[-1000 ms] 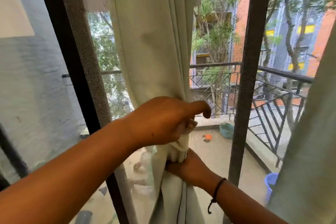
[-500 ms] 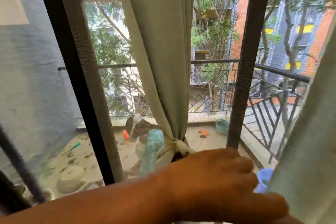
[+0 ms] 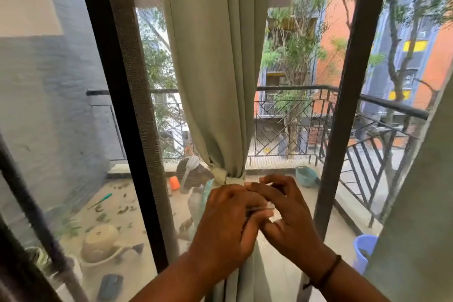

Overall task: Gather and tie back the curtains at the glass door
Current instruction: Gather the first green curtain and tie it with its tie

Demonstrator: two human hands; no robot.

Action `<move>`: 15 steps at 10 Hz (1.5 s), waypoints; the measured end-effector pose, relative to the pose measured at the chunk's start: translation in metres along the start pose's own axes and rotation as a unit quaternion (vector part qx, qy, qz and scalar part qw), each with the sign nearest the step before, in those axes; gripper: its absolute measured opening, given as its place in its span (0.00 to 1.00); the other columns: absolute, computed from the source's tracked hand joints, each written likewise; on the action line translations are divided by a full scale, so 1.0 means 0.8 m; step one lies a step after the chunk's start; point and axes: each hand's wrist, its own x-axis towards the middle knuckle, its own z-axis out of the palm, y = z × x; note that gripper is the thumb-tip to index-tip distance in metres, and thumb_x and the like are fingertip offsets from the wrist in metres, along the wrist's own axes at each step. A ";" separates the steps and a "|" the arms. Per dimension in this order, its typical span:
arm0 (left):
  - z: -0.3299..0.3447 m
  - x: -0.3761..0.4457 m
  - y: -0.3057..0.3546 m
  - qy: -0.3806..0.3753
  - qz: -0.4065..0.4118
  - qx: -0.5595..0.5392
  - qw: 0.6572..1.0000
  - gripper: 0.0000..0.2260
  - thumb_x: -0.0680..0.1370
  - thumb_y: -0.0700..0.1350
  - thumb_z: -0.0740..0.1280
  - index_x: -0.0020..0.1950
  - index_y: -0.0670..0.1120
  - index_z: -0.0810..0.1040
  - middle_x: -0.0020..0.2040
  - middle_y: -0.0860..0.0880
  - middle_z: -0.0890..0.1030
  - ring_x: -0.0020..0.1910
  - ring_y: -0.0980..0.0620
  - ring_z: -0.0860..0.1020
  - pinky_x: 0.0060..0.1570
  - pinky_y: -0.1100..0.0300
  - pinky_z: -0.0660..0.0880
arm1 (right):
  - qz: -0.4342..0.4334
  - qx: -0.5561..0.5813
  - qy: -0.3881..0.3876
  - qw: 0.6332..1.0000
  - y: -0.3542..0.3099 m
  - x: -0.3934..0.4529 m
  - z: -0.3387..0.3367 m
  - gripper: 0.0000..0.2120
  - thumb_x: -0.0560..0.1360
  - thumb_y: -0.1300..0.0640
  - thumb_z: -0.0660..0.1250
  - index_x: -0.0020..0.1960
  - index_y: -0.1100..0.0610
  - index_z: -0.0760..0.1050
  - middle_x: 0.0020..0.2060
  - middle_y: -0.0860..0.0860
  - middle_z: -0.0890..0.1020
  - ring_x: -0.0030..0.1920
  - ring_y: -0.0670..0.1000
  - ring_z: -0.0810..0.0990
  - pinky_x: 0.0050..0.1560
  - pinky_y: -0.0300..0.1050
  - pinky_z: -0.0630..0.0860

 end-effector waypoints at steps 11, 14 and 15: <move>0.034 0.031 -0.101 0.087 -0.058 0.015 0.994 0.08 0.72 0.51 0.67 0.40 0.48 0.72 0.51 0.42 0.70 0.42 0.44 0.75 0.31 0.51 0.76 | 0.223 0.243 -0.091 0.940 -0.092 -0.016 -0.086 0.20 0.76 0.61 0.65 0.35 0.38 0.68 0.28 0.45 0.79 0.24 0.52 0.78 0.27 0.45 0.74; 0.030 0.016 -0.074 0.056 -0.119 -0.069 0.989 0.17 0.64 0.54 0.69 0.50 0.58 0.70 0.58 0.47 0.64 0.51 0.69 0.70 0.47 0.66 0.74 | 0.352 0.209 -0.076 0.909 -0.005 0.023 -0.108 0.07 0.73 0.55 0.70 0.45 0.56 0.74 0.35 0.55 0.79 0.36 0.53 0.81 0.37 0.50 0.78; 0.031 0.006 -0.059 0.058 -0.091 -0.097 0.989 0.22 0.66 0.57 0.71 0.54 0.62 0.63 0.56 0.44 0.64 0.51 0.62 0.72 0.46 0.62 0.75 | 0.288 0.057 -0.128 0.947 0.020 0.049 -0.100 0.11 0.72 0.47 0.71 0.51 0.47 0.72 0.47 0.46 0.79 0.48 0.51 0.78 0.47 0.47 0.75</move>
